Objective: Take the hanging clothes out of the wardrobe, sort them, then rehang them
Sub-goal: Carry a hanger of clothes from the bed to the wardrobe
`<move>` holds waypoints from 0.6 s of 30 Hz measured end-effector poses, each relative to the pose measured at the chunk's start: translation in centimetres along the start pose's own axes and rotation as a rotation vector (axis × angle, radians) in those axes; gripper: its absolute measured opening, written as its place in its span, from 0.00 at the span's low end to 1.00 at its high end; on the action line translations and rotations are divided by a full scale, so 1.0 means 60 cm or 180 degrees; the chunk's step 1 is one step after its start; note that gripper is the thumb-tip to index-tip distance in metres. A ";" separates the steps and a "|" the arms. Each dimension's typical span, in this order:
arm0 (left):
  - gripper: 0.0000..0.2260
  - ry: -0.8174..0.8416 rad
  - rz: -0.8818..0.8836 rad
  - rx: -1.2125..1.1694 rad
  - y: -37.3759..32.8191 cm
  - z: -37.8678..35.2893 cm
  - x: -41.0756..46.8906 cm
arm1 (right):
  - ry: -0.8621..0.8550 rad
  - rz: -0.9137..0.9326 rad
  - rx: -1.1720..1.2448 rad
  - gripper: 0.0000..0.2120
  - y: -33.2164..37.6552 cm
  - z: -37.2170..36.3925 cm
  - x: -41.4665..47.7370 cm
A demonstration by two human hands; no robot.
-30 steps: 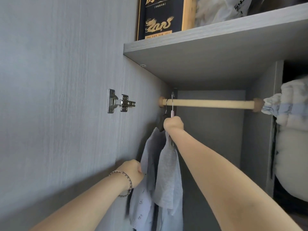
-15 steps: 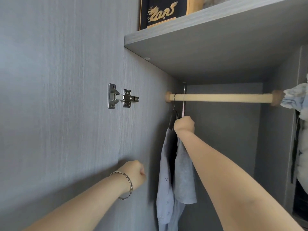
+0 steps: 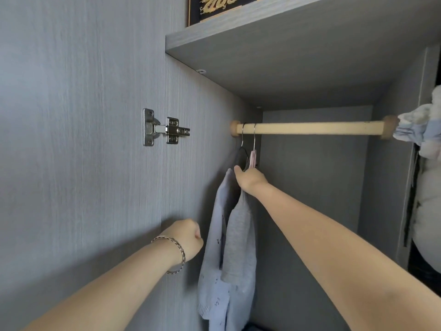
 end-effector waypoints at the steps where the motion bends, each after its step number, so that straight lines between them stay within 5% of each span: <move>1: 0.12 0.0063 -0.0008 0.0053 0.001 0.000 -0.004 | -0.0116 0.0054 0.0002 0.28 -0.003 0.010 -0.008; 4: 0.10 0.0205 -0.0039 0.0137 0.002 0.001 -0.016 | -0.0323 0.0111 -0.0103 0.25 -0.031 0.028 -0.050; 9: 0.08 0.0858 -0.0133 0.0099 -0.017 -0.042 -0.048 | 0.0630 -0.0603 -0.0394 0.08 -0.127 -0.015 -0.160; 14: 0.09 0.1147 -0.0628 0.0186 -0.059 -0.089 -0.090 | 0.0763 -0.1102 -0.0666 0.15 -0.179 -0.031 -0.278; 18: 0.08 0.1311 -0.1269 0.0443 -0.096 -0.143 -0.150 | 0.0603 -0.1450 -0.0560 0.09 -0.218 -0.032 -0.397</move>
Point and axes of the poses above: each hand's wrist, its own x-axis towards the middle knuckle, its own z-axis out of the back of the hand, y = z × x, the point moved 8 cm from there along x, towards the middle knuckle, and after that the axes turned 1 degree about y, right-handed, at the moved point
